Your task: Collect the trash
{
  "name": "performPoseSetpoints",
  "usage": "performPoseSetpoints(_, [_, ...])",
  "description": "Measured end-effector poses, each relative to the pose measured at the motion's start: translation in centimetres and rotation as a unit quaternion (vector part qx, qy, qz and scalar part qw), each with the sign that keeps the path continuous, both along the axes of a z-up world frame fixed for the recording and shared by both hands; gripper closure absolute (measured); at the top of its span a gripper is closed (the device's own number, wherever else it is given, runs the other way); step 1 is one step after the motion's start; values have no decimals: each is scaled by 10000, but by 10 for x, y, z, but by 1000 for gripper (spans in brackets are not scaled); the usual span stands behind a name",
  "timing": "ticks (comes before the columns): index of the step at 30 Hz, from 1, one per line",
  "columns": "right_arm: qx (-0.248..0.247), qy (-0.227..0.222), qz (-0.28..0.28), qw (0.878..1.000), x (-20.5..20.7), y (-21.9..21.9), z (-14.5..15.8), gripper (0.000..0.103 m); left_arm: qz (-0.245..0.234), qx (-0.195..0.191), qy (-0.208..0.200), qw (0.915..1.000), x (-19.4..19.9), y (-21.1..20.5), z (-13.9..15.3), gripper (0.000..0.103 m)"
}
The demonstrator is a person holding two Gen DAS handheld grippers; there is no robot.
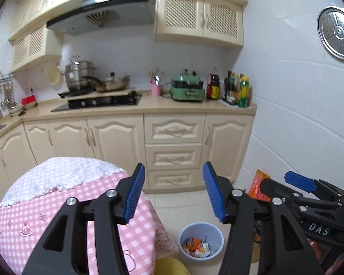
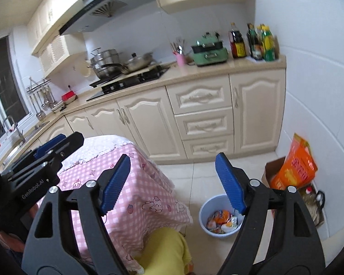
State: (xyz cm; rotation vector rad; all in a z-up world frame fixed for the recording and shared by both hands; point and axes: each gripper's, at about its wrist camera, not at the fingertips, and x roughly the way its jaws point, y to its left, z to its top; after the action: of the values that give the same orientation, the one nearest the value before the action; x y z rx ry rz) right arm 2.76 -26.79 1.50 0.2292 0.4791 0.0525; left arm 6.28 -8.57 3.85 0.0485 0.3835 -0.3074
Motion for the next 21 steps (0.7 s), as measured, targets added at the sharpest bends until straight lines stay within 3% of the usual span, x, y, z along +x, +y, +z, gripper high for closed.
performPoseSetpoints(2, [-166, -140, 96, 9997, -7, 6, 6, 27, 74, -35, -101, 9999, -9, 3, 5, 42])
performPoseSetpoints(6, [-224, -379, 201, 9988, -20, 10, 16, 27, 191, -192, -271, 9993, -27, 11, 15, 40])
performPoseSetpoints(11, [-283, -590, 336, 9973, -29, 15, 25, 25, 298, -215, -573, 9977, -47, 13, 24, 31])
performPoseSetpoints(14, [-277, -621, 380, 9970, -32, 15, 26, 25, 415, -254, -729, 9962, -57, 16, 27, 25])
performPoseSetpoints(18, [-323, -611, 402, 9968, -35, 18, 25, 25, 457, -345, -724, 9957, -63, 20, 27, 24])
performPoseSetpoints(21, [-341, -607, 396, 9968, -38, 21, 24, 23, 565, -393, -758, 9947, -67, 23, 25, 16])
